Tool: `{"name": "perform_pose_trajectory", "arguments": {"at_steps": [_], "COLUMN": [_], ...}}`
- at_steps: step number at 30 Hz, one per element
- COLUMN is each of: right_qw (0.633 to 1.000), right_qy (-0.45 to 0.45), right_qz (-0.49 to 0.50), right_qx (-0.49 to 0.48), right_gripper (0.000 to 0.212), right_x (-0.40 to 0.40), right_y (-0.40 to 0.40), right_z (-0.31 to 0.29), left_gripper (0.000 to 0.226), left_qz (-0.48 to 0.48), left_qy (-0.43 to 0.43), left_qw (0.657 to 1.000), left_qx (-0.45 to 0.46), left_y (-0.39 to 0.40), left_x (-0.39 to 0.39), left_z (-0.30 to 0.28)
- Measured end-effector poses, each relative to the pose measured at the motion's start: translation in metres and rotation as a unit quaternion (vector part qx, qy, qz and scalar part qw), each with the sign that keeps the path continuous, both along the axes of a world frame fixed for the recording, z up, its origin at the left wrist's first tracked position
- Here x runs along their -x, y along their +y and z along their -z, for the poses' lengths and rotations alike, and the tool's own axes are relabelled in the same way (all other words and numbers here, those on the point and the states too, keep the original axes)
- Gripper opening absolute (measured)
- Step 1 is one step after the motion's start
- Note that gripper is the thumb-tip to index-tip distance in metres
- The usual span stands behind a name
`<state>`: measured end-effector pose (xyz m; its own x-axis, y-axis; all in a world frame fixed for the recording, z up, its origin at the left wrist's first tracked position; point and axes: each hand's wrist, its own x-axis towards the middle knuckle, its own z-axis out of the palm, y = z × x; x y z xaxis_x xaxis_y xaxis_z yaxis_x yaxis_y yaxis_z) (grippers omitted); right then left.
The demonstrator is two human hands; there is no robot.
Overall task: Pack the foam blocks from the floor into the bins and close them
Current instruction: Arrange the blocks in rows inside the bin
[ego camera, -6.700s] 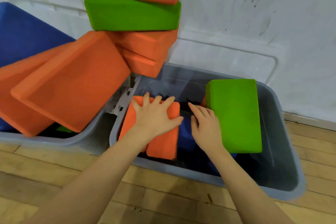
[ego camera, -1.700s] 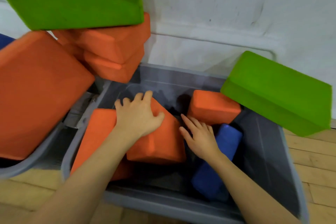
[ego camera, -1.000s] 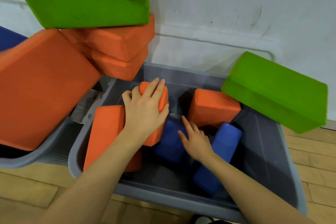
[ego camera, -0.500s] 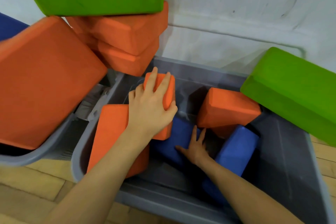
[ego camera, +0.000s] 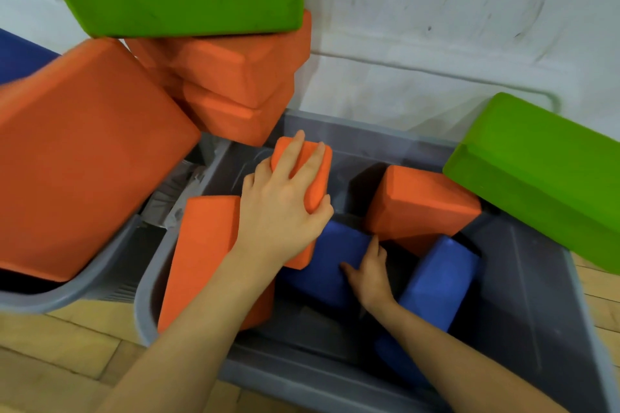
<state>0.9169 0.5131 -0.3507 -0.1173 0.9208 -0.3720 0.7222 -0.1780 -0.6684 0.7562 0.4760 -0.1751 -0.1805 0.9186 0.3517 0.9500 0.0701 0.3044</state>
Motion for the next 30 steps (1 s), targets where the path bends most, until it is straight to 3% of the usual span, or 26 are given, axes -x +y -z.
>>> {"name": "perform_pose_trajectory", "arguments": {"at_steps": [6,9,13,18,25,30], "right_qw": [0.998,0.997,0.994,0.987,0.982,0.99], "right_qy": [-0.059,-0.025,0.028,0.025,0.036,0.074], "right_qz": [-0.007,-0.024,-0.042,-0.047,-0.039,-0.018], "right_qx": [0.019,0.062,0.094,0.152,0.179,0.115], "right_gripper": [0.099,0.103,0.123,0.143,0.146,0.133], "right_x": [0.007,0.007,0.004,0.008,0.005,0.005], "right_y": [0.0,-0.003,-0.003,-0.001,0.003,-0.005], "right_z": [0.001,0.005,0.005,-0.002,-0.006,-0.006], "left_gripper": [0.065,0.065,0.063,0.062,0.062,0.061], "left_qz": [0.007,0.018,0.016,0.002,0.017,0.002], "left_qy": [-0.007,0.007,0.004,0.002,0.004,0.005], "left_qw": [1.0,1.0,1.0,1.0,0.999,0.999], "left_qx": [0.004,0.005,-0.006,-0.022,-0.027,-0.044], "left_y": [0.002,0.001,0.0,0.001,-0.003,-0.007], "left_x": [0.0,-0.005,-0.004,0.001,-0.002,-0.001], "left_z": [0.001,0.006,0.009,0.006,0.003,-0.002]}}
